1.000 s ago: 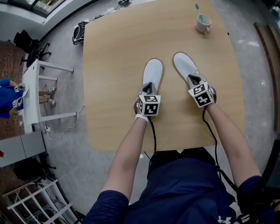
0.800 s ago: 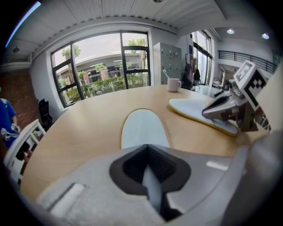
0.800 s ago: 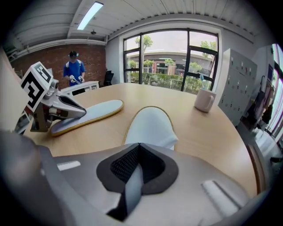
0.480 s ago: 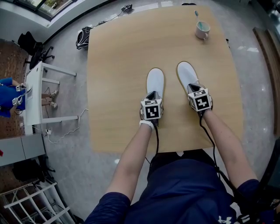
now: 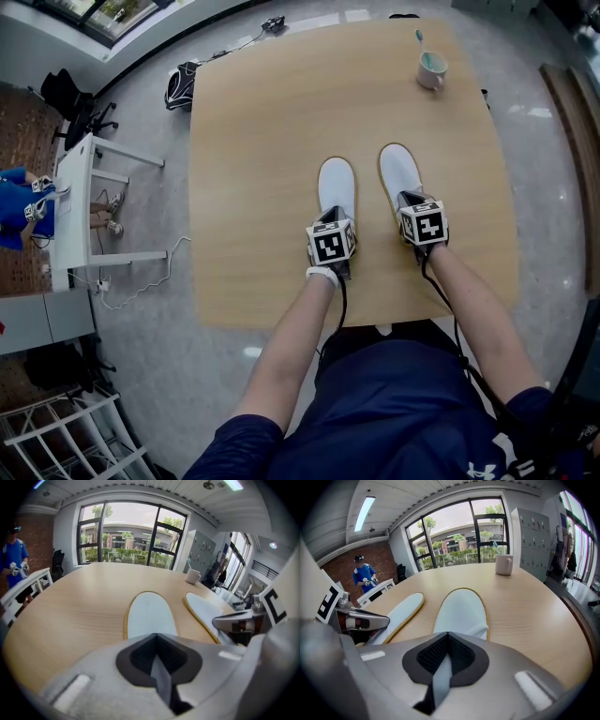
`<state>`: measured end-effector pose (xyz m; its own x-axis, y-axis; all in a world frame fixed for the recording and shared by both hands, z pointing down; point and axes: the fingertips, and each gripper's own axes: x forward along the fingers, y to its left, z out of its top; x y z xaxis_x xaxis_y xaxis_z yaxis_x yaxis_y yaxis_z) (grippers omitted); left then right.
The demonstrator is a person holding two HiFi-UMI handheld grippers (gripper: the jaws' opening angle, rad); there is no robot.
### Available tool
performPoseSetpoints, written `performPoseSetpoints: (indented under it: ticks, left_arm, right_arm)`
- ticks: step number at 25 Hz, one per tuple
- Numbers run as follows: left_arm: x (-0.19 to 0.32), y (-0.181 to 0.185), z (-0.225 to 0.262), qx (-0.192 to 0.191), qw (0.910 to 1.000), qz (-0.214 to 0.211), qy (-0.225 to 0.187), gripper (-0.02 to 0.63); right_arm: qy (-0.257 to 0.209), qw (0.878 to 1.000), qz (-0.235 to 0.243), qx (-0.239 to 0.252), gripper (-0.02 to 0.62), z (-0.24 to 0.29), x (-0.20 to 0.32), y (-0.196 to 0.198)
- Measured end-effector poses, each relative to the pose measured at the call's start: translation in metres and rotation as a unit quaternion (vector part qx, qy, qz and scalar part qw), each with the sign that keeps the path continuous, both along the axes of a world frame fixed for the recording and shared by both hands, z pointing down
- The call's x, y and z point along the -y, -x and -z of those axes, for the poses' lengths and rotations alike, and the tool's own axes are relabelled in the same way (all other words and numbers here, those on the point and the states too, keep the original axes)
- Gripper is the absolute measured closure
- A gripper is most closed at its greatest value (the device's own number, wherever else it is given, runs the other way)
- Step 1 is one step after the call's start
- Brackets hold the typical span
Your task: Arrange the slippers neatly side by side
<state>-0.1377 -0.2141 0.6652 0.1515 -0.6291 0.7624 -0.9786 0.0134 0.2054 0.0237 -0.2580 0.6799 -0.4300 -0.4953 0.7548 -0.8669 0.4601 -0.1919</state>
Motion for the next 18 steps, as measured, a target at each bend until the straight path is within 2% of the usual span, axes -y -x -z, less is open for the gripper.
performPoseSetpoints:
  ticks: [6,8,9,11,12,13,16,18]
  left_arm:
    - [-0.009,-0.005,0.002,-0.008,0.9999,-0.003,0.013,0.601]
    - [-0.005,-0.004,0.021,-0.003,0.9997,-0.021,-0.012,0.601]
    - [-0.001,-0.002,0.033,0.010,0.9984,-0.045,-0.034,0.601]
    - [0.002,0.004,0.049,0.056,0.9883,-0.123,-0.070,0.576]
    - [-0.001,0.008,0.050,0.076,0.9809,-0.163,-0.074,0.496]
    - [-0.006,0.013,0.049,0.089,0.9744,-0.195,-0.068,0.447]
    - [-0.037,0.020,0.034,0.101,0.9601,-0.259,-0.028,0.399]
    - [-0.062,0.012,0.022,0.102,0.9486,-0.299,-0.008,0.362]
  right_arm:
    - [0.029,0.999,-0.025,0.036,0.584,0.000,-0.010,0.006]
    - [0.020,0.997,-0.026,0.069,0.584,0.013,-0.008,0.004]
    - [0.001,0.997,-0.016,0.079,0.584,0.025,-0.006,0.002]
    - [-0.047,0.996,0.042,0.059,0.574,0.044,-0.005,-0.005]
    - [-0.066,0.994,0.084,0.033,0.511,0.050,-0.007,-0.009]
    - [-0.078,0.989,0.126,0.006,0.435,0.052,-0.012,-0.013]
    - [-0.079,0.968,0.233,-0.053,0.363,0.040,-0.042,-0.023]
    - [-0.074,0.953,0.285,-0.074,0.318,0.031,-0.066,-0.025]
